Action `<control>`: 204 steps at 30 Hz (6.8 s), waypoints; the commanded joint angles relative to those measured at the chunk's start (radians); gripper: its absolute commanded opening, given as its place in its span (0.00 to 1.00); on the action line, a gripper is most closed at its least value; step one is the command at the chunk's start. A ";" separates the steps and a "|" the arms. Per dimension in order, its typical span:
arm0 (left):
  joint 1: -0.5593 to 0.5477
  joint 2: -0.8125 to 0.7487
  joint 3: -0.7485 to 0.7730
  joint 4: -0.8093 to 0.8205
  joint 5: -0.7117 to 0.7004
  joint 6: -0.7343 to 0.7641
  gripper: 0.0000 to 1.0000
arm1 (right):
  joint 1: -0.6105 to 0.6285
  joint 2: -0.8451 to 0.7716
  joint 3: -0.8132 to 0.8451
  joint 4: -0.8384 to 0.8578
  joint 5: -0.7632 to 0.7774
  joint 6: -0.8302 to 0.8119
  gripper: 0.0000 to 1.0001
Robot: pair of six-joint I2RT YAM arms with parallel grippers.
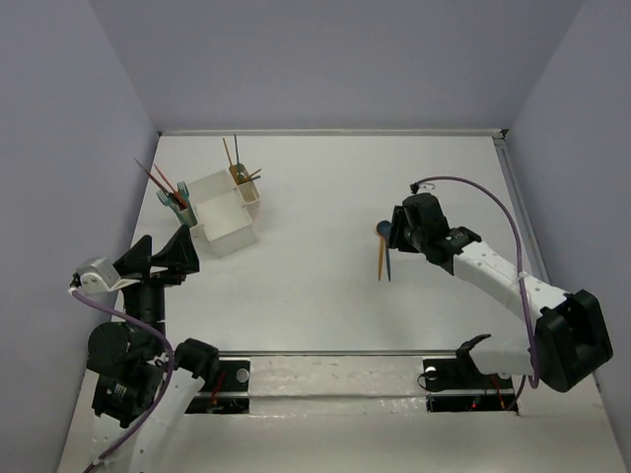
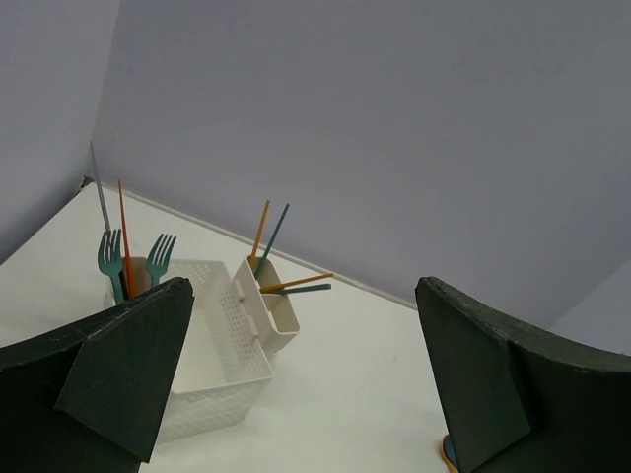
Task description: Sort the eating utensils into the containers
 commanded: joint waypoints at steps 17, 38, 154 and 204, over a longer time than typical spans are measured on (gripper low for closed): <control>-0.024 -0.022 -0.001 0.027 0.013 0.005 0.99 | -0.063 0.361 0.144 -0.053 -0.082 -0.105 0.42; -0.033 -0.023 -0.001 0.025 0.011 0.005 0.99 | -0.063 0.543 0.279 -0.059 -0.021 -0.139 0.07; -0.042 -0.017 0.000 0.041 0.007 0.011 0.99 | -0.039 0.578 0.296 0.008 -0.044 -0.056 0.36; -0.052 0.013 0.002 0.044 -0.009 0.022 0.99 | 0.329 1.098 1.187 0.875 -0.412 -0.457 0.00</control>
